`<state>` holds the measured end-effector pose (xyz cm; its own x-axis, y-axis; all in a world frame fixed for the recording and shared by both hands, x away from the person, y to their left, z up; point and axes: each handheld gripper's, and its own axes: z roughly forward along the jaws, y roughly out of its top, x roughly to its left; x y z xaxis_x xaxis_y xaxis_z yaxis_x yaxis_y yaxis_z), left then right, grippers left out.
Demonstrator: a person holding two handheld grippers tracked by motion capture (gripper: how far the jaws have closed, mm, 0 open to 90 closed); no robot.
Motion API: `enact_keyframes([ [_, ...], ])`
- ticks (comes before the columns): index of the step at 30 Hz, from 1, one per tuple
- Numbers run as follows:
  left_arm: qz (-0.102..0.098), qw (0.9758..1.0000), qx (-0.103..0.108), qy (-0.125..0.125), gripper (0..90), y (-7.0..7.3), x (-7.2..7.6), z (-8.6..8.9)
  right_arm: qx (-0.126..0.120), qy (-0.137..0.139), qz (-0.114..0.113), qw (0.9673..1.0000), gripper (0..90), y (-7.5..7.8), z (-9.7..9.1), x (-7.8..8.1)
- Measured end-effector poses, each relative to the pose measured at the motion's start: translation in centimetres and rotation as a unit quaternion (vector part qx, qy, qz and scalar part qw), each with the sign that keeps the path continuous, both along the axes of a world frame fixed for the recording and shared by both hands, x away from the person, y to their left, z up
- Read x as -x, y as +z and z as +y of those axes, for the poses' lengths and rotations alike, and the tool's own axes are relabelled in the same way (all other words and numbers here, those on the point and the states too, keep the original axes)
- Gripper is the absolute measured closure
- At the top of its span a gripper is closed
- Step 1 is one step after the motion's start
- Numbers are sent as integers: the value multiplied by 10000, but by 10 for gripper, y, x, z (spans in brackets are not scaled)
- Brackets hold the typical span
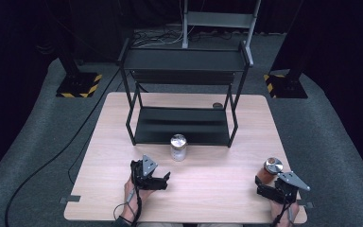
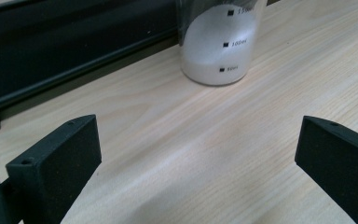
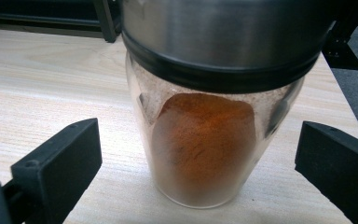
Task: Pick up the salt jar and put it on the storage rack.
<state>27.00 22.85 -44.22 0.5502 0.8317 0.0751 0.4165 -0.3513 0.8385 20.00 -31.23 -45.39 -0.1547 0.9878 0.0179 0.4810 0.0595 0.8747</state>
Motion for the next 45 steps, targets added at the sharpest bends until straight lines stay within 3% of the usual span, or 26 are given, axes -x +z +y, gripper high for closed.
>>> enact_keyframes([
  [10,86,9993,-261,-245,0,20,-20,-14,21,0,29,10000,0,1,1,-1],
  [17,207,9984,-317,-421,0,29,-40,-21,29,-2,33,10000,0,1,1,-1],
  [32,407,9957,-302,-772,0,37,-75,-32,23,8,36,10000,0,1,1,-1],
  [45,462,9946,-407,-833,0,39,-91,-47,23,16,52,10000,0,1,0,-2],
])
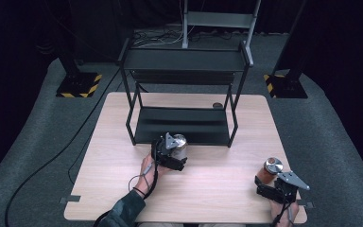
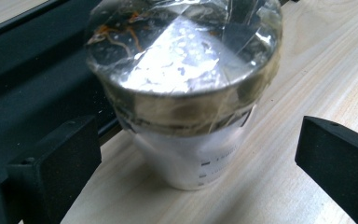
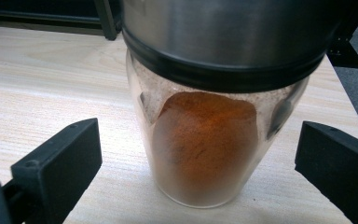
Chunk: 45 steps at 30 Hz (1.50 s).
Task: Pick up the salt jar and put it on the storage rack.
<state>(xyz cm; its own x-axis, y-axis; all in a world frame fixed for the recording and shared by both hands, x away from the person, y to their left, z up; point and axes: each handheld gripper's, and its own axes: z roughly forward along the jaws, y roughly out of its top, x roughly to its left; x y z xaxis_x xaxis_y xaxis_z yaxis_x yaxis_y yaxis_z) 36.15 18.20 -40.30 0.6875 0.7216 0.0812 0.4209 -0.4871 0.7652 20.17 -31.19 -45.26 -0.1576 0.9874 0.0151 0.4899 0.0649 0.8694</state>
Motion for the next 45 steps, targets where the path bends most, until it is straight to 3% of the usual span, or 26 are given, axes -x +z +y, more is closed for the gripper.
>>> enact_keyframes([
  [15,-23,10000,5,10,0,-5,-8,-6,6,5,7,10000,0,0,0,0],
  [17,-106,9999,-15,72,2,-7,-6,-8,14,12,12,10000,0,0,0,0],
  [19,-136,9999,-78,49,27,-8,-7,-9,12,14,13,10000,0,0,0,0],
  [22,-109,9999,103,41,130,-13,-10,-5,15,16,19,10000,0,0,0,-1],
  [25,-133,9999,101,28,198,-15,-11,-5,12,16,20,10000,0,0,0,-1],
  [31,-91,9998,149,-4,279,-19,-14,-3,26,19,26,10000,0,1,0,-1],
  [36,10,9993,361,-25,299,-23,-18,5,33,32,34,10000,0,1,0,-2],
  [45,35,9993,380,-42,305,-23,-19,6,27,29,45,10000,0,1,0,-2],
])
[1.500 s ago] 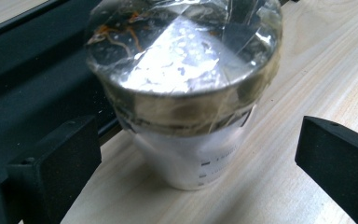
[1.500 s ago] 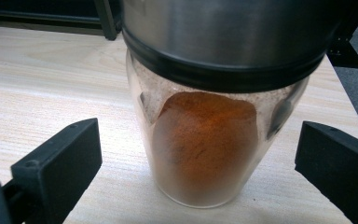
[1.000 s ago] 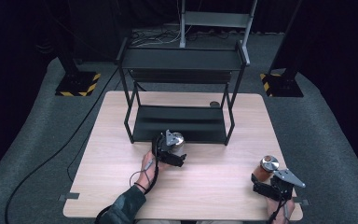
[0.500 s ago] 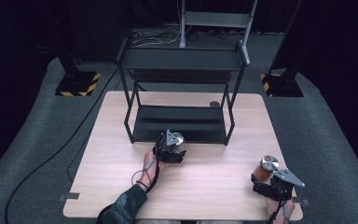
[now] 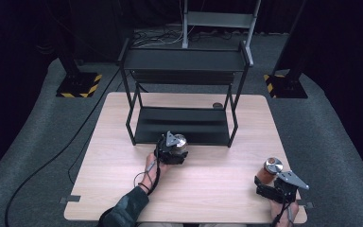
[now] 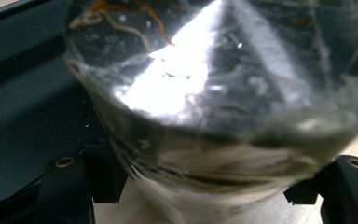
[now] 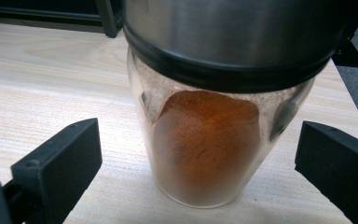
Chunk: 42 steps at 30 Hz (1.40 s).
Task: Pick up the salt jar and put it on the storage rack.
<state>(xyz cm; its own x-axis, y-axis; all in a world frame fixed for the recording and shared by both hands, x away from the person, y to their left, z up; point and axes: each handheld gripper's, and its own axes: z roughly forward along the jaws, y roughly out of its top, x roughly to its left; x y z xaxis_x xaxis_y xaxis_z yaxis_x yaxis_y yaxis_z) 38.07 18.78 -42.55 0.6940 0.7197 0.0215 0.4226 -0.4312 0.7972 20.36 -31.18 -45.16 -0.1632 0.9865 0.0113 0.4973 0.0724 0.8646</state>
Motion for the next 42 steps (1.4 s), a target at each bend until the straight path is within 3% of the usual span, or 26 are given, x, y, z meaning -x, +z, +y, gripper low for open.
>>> enact_keyframes([
  [13,145,9998,13,-100,306,8,-6,9,7,4,-8,10000,0,0,0,0],
  [19,163,9996,-135,-162,306,23,-8,17,6,4,-16,10000,0,0,0,1],
  [42,235,9993,-256,-153,306,72,-10,58,5,1,-8,10000,0,0,0,0],
])
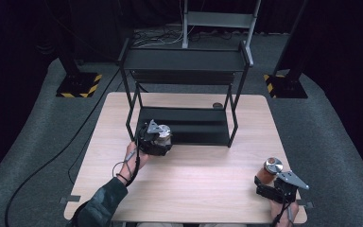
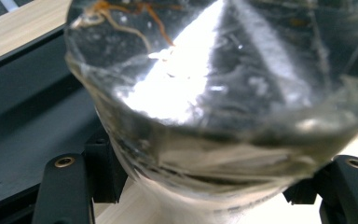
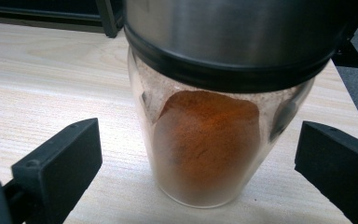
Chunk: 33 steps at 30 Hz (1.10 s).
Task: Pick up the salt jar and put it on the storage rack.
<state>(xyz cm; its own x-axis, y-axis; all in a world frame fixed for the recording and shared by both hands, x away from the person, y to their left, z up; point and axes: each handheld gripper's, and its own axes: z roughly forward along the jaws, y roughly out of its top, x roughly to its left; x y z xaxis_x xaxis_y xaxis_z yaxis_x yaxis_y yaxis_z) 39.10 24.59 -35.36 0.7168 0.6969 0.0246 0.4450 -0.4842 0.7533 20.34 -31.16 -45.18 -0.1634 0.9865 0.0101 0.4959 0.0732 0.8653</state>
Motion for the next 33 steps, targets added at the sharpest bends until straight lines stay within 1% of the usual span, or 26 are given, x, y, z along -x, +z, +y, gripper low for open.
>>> enact_keyframes([
  [1,1,10000,-17,6,307,4,-1,3,2,2,-3,10000,0,0,0,0],
  [6,34,10000,13,28,306,10,-2,12,2,-1,3,10000,0,0,0,0],
  [9,42,10000,-12,60,306,17,-3,18,4,0,5,10000,0,0,0,0],
  [10,42,10000,-12,60,307,17,-3,18,3,0,8,10000,0,0,0,0],
  [17,41,9999,-82,112,306,31,-5,26,6,0,11,10000,0,0,0,0],
  [25,54,9997,-150,176,306,42,-7,31,0,5,11,10000,0,0,0,0],
  [33,10,9995,-187,246,306,56,-8,36,0,4,1,10000,0,0,0,0],
])
